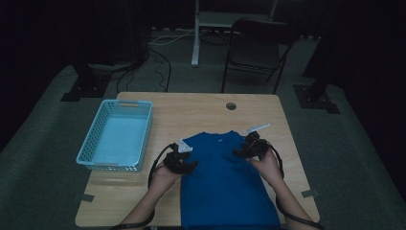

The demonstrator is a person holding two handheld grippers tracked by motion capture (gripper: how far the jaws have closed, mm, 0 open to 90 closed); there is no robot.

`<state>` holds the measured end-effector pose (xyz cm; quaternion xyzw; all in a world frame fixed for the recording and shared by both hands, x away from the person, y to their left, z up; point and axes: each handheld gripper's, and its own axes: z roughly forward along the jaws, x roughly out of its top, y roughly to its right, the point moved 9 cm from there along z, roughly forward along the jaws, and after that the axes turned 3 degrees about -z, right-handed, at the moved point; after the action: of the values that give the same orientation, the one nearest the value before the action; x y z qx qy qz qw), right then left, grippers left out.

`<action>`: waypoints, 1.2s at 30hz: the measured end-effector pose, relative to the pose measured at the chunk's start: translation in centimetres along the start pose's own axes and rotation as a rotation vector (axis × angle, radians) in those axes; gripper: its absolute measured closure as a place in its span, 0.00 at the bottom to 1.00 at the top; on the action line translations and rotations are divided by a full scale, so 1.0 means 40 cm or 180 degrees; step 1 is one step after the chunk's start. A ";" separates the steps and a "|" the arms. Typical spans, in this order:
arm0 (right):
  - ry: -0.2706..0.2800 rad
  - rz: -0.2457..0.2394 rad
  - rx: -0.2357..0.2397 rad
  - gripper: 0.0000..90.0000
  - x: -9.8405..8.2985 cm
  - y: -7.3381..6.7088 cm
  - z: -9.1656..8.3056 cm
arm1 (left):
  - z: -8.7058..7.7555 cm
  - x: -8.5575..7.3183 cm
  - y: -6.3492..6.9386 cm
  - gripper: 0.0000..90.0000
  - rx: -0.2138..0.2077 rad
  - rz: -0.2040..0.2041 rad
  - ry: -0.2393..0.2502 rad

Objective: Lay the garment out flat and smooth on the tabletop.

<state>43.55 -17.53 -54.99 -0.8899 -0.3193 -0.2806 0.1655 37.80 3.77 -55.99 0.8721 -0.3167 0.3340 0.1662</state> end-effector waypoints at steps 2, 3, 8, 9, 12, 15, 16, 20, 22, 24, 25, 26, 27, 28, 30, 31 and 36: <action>-0.0080 -0.0077 0.0073 0.42 -0.028 -0.016 0.014 | -0.006 -0.027 0.016 0.60 -0.0065 0.0007 0.0027; -0.0121 -0.0131 0.0076 0.39 -0.039 -0.022 0.023 | -0.007 -0.040 0.022 0.60 -0.0072 0.0012 0.0018; -0.0227 -0.0312 0.0060 0.36 -0.055 -0.045 0.071 | 0.009 -0.082 0.033 0.60 -0.0092 -0.0033 0.0013; -0.0237 -0.0391 0.0029 0.38 -0.054 -0.051 0.078 | 0.013 -0.086 0.034 0.60 -0.0106 -0.0065 0.0016; -0.0266 -0.0529 -0.0036 0.46 -0.048 -0.071 0.097 | 0.024 -0.092 0.036 0.60 -0.0112 -0.0067 0.0012; -0.0366 -0.0687 -0.0184 0.59 -0.050 -0.074 0.111 | 0.030 -0.092 0.035 0.60 -0.0079 -0.0042 0.0019; -0.0404 -0.0708 -0.0204 0.63 -0.052 -0.072 0.115 | 0.031 -0.093 0.035 0.60 -0.0075 -0.0034 0.0010; -0.0413 -0.0735 -0.0195 0.84 -0.054 -0.068 0.116 | 0.041 -0.102 0.029 0.60 -0.0009 0.0033 -0.0025; -0.0449 -0.0706 -0.0182 0.93 -0.053 -0.063 0.113 | 0.044 -0.105 0.027 0.59 -0.0009 0.0052 0.0020; -0.0426 -0.0650 -0.0200 0.97 -0.047 -0.048 0.106 | 0.044 -0.106 0.026 0.59 -0.0012 0.0054 0.0033; -0.0388 -0.0606 -0.0242 0.97 -0.041 -0.037 0.097 | 0.044 -0.106 0.027 0.59 -0.0002 0.0083 0.0036; -0.0330 -0.0548 -0.0273 0.97 -0.035 -0.025 0.085 | 0.044 -0.107 0.028 0.59 0.0018 0.0128 0.0036; -0.0259 -0.0474 -0.0288 0.97 -0.028 -0.012 0.070 | 0.044 -0.109 0.028 0.59 0.0029 0.0164 0.0026; -0.0188 -0.0393 -0.0328 0.97 -0.022 0.005 0.052 | 0.044 -0.109 0.028 0.59 0.0034 0.0179 0.0025; -0.0047 -0.0218 -0.0407 0.97 -0.014 0.040 0.013 | 0.044 -0.109 0.028 0.59 0.0033 0.0208 0.0023; 0.0022 -0.0137 -0.0462 0.97 -0.012 0.060 -0.008 | 0.045 -0.108 0.029 0.59 0.0029 0.0203 0.0031; 0.0330 0.0269 -0.0570 0.97 -0.020 0.161 -0.105 | 0.045 -0.110 0.029 0.59 0.0044 0.0189 0.0083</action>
<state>45.65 -24.68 -52.93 -0.8981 -0.2461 -0.3464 0.1133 35.36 3.93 -60.23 0.8590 -0.3379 0.3523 0.1542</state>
